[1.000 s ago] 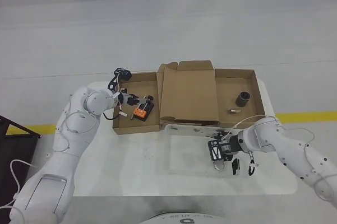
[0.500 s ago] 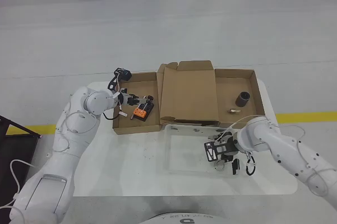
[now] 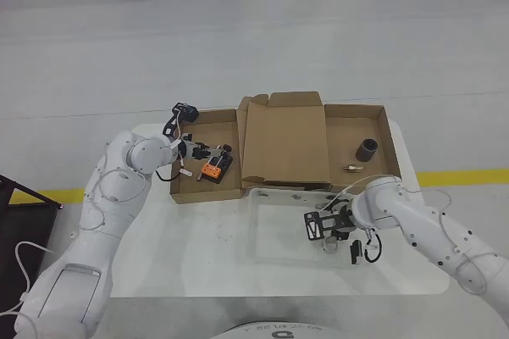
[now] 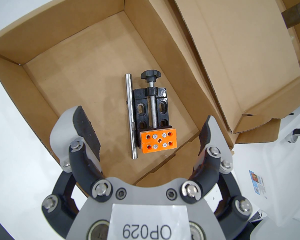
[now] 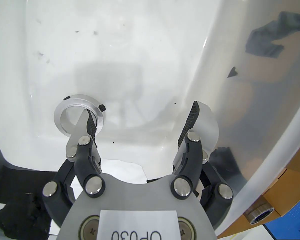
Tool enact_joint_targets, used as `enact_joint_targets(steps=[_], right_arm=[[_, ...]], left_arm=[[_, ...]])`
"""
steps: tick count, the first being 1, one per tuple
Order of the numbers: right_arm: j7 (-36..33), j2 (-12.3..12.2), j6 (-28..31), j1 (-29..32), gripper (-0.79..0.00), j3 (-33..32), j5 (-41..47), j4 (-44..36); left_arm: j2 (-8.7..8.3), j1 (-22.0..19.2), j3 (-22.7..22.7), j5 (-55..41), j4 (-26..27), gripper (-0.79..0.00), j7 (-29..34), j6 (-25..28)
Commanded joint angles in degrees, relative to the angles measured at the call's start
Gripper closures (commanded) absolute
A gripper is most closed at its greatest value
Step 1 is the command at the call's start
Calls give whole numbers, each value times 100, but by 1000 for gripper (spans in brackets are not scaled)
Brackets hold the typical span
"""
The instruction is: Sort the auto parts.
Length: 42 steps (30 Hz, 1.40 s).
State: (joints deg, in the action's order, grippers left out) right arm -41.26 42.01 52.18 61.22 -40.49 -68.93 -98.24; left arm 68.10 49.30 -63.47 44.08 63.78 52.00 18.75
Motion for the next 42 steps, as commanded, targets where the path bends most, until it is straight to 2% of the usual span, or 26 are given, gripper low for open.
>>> enact_joint_targets(steps=[1, 3, 7, 10, 13, 16, 21, 29, 31, 32, 33, 37, 42], right_arm=[[35, 5, -18, -1, -640, -21, 20, 7], [33, 7, -47, 11, -600, -35, 11, 13], [-121, 29, -73, 33, -582, 11, -7, 49], [-247, 63, -98, 6, -536, 62, 21, 78], [-311, 93, -86, -30, -403, 95, 68, 98], [-373, 124, -84, -61, -409, 130, 127, 137], [-513, 181, -77, -126, -336, 208, 199, 197], [-710, 268, -102, -234, -280, 311, 342, 305], [-732, 280, -94, -255, -212, 317, 361, 304], [-736, 284, -88, -261, -135, 319, 364, 295], [-716, 287, -89, -264, -6, 310, 377, 279], [-416, 245, -18, -225, 0, 156, 404, 187], [538, 57, 349, 44, 0, -342, 338, -20]], left_arm=[[0, 0, 0, 0, 0, -785, 0, 0], [0, 0, 0, 0, 0, -785, 0, 0], [0, 0, 0, 0, 0, -785, 0, 0], [0, 0, 0, 0, 0, -785, 0, 0], [0, 0, 0, 0, 0, -785, 0, 0], [0, 0, 0, 0, 0, -785, 0, 0], [0, 0, 0, 0, 0, -785, 0, 0], [0, 0, 0, 0, 0, -785, 0, 0], [0, 0, 0, 0, 0, -785, 0, 0], [0, 0, 0, 0, 0, -785, 0, 0], [0, 0, 0, 0, 0, -785, 0, 0], [0, 0, 0, 0, 0, -785, 0, 0], [0, 0, 0, 0, 0, -785, 0, 0]])
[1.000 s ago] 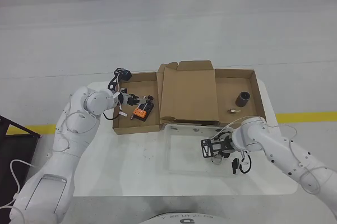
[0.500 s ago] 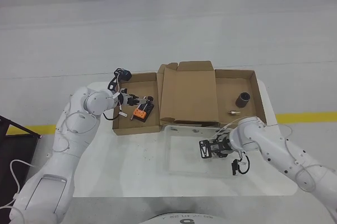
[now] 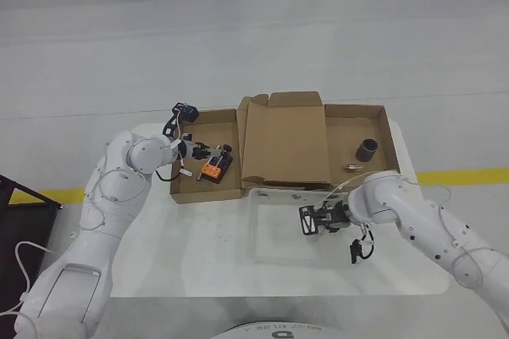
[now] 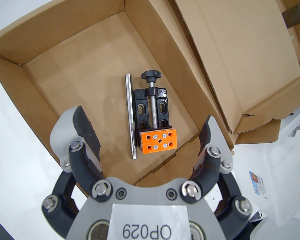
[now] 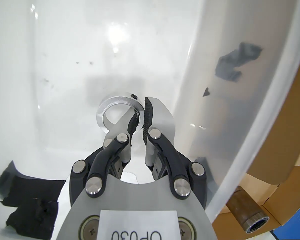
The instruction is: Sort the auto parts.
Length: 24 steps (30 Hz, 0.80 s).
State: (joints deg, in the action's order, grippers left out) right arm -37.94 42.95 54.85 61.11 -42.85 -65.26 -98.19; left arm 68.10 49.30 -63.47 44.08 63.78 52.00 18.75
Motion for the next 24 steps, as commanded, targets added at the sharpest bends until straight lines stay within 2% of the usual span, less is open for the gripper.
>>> enact_joint_targets(steps=[1, 7, 10, 14, 17, 24], right_arm=[[538, -80, 141, 130, 0, -253, -16, -76], [2874, -430, 315, 715, 0, -1023, -461, -202], [4573, -653, 315, 940, 0, -1197, -1032, -153], [7026, -912, 315, 1102, 0, -1358, -2186, 297], [8477, -1035, 261, 1175, 0, -1373, -3136, 511], [8477, -1035, 261, 1175, 0, -1373, -3136, 511]], left_arm=[[0, 0, 0, 0, 0, -785, 0, 0], [0, 0, 0, 0, 0, -785, 0, 0], [0, 0, 0, 0, 0, -785, 0, 0], [0, 0, 0, 0, 0, -785, 0, 0], [0, 0, 0, 0, 0, -785, 0, 0], [0, 0, 0, 0, 0, -785, 0, 0]])
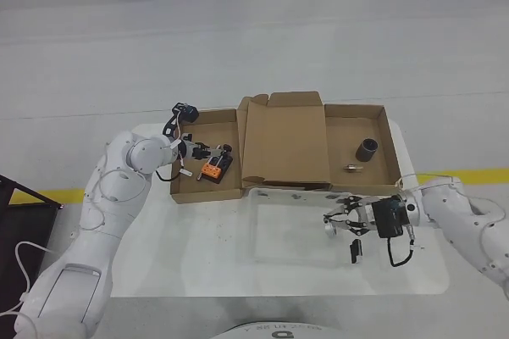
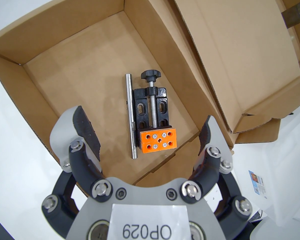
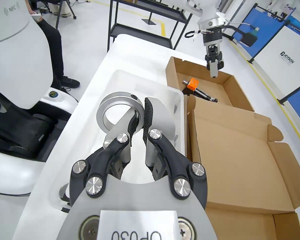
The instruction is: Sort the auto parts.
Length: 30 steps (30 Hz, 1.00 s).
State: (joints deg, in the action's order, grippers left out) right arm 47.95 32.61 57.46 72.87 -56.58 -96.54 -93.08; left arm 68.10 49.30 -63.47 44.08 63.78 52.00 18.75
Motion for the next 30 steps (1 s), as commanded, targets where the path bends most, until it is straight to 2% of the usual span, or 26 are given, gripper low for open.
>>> enact_joint_targets(steps=[1, 9, 12, 15, 18, 21, 25, 30], right_arm=[[-113, 0, 1, 0, 0, 0, -7, 1], [-190, 11, -110, -9, 0, -33, 74, 15], [78, 41, -191, -136, 0, -191, 590, 375], [-9, 111, -104, -406, 0, -234, 1118, 827], [-168, 237, 54, -741, 0, -78, 1777, 1275], [-263, 401, 54, -1134, 0, 360, 2586, 1914], [-892, 694, 54, -1798, 0, 1161, 4086, 2964], [-2314, 1115, 54, -2473, 0, 1993, 5951, 4153]], left_arm=[[0, 0, 0, 0, 0, -785, 0, 0], [0, 0, 0, 0, 0, -785, 0, 0], [0, 0, 0, 0, 0, -785, 0, 0], [0, 0, 0, 0, 0, -785, 0, 0], [0, 0, 0, 0, 0, -785, 0, 0], [0, 0, 0, 0, 0, -785, 0, 0], [0, 0, 0, 0, 0, -785, 0, 0], [0, 0, 0, 0, 0, -785, 0, 0]])
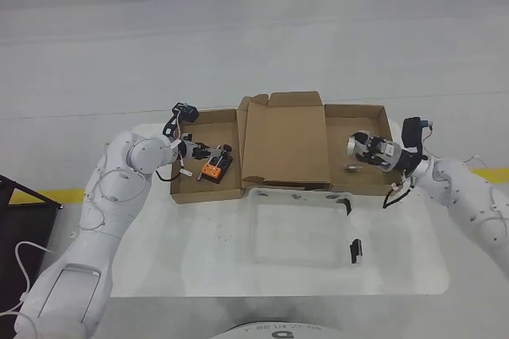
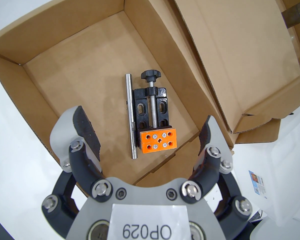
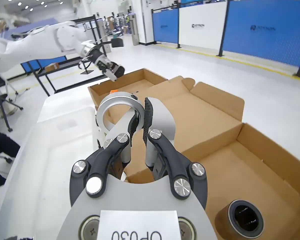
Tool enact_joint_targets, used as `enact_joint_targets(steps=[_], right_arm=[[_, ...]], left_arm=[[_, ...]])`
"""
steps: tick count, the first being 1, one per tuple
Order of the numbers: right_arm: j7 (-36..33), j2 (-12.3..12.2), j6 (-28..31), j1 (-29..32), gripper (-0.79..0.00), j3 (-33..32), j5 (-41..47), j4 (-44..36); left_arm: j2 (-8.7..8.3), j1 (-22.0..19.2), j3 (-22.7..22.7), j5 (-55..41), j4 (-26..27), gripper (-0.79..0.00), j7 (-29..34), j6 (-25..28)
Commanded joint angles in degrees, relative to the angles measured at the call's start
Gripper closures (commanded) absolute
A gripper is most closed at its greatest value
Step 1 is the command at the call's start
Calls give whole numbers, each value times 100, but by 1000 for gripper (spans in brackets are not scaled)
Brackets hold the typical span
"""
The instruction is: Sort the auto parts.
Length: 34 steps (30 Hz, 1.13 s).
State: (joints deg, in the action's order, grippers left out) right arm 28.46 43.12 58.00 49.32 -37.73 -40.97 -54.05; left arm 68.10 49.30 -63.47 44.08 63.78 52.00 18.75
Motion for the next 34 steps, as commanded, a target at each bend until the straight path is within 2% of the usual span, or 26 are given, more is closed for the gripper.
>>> enact_joint_targets(steps=[1, 4, 13, 17, 19, 20, 28, 34], right_arm=[[-632, 146, 0, -225, 0, 200, 646, 428], [-1243, 382, 0, -438, 0, 383, 1282, 1008], [-1911, 894, -87, -707, 0, 491, 2258, 2242], [-2041, 1044, -145, -802, -262, 480, 2276, 2513], [-2051, 1107, -124, -836, -326, 456, 2300, 2630], [-2033, 1133, -77, -848, -332, 434, 2328, 2690], [-1690, 1191, 0, -856, -336, 251, 2197, 2926], [-942, 992, 0, -734, -345, 46, 1745, 2439]], left_arm=[[0, 0, 0, 0, 0, -785, 0, 0], [0, 0, 0, 0, 0, -785, 0, 0], [0, 0, 0, 0, 0, -785, 0, 0], [0, 0, 0, 0, 0, -785, 0, 0], [0, 0, 0, 0, 0, -785, 0, 0], [0, 0, 0, 0, 0, -785, 0, 0], [0, 0, 0, 0, 0, -785, 0, 0], [0, 0, 0, 0, 0, -785, 0, 0]])
